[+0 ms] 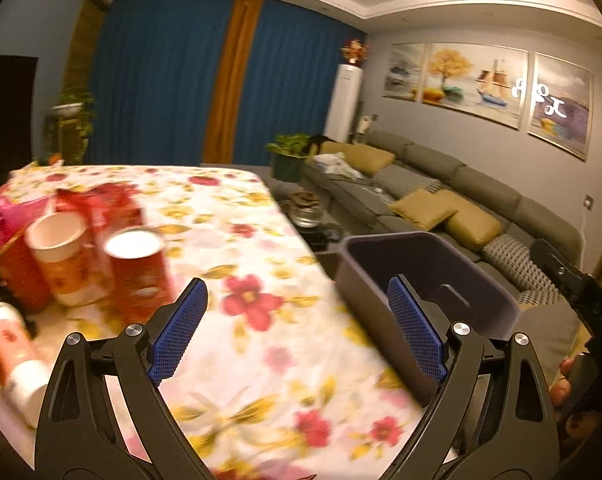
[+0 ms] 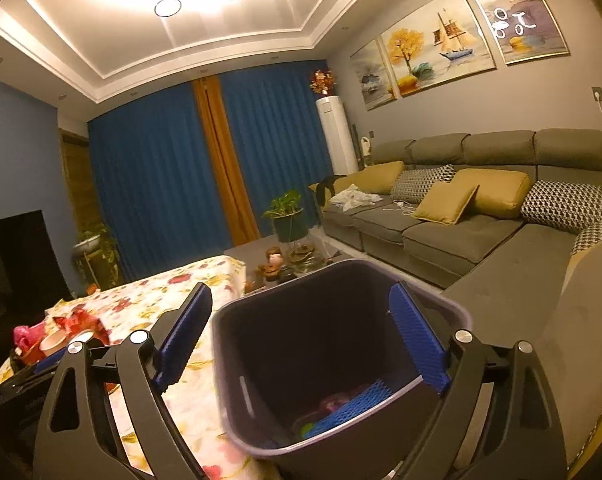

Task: Collect trash
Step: 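Open both grippers to drop the blue net and pink bag into the bin, then move both open grippers back toward the white paper cup on the table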

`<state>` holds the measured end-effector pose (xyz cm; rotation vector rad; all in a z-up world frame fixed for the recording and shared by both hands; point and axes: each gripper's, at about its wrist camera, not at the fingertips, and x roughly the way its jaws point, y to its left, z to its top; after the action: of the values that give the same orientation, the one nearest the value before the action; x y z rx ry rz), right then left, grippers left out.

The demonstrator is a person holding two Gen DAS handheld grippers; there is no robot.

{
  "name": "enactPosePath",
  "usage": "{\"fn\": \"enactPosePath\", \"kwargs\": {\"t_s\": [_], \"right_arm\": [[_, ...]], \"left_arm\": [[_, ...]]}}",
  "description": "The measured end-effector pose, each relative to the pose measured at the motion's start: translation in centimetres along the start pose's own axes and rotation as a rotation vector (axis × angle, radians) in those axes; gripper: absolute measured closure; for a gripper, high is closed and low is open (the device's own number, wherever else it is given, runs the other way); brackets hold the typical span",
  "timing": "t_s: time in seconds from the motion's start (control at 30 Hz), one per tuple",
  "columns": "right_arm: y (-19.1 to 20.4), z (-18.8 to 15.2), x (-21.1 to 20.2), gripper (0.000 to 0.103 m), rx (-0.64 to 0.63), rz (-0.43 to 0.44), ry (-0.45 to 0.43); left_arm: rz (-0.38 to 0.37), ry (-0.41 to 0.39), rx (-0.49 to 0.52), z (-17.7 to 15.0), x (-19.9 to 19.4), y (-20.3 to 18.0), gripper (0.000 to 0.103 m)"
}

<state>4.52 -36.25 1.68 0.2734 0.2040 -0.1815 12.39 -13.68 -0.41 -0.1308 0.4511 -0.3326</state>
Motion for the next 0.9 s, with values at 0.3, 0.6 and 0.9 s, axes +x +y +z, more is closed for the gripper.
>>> {"fn": "enactPosePath", "kwargs": {"t_s": [0.3, 0.6, 0.9], "right_arm": [[4.6, -1.3, -1.4, 0.015, -0.043, 0.086, 0.02], [10.3, -3.4, -2.5, 0.015, -0.078, 0.194, 0.066], [15.7, -6.0, -3.3, 0.015, -0.131, 0.278, 0.115]], "left_arm": [[0.118, -0.014, -0.033, -0.9, -4.3, 5.5, 0.013], [0.24, -0.023, -0.059, -2.4, -8.7, 11.5, 0.013], [0.268, -0.019, -0.11, -2.9, -11.4, 17.2, 0.013]]}}
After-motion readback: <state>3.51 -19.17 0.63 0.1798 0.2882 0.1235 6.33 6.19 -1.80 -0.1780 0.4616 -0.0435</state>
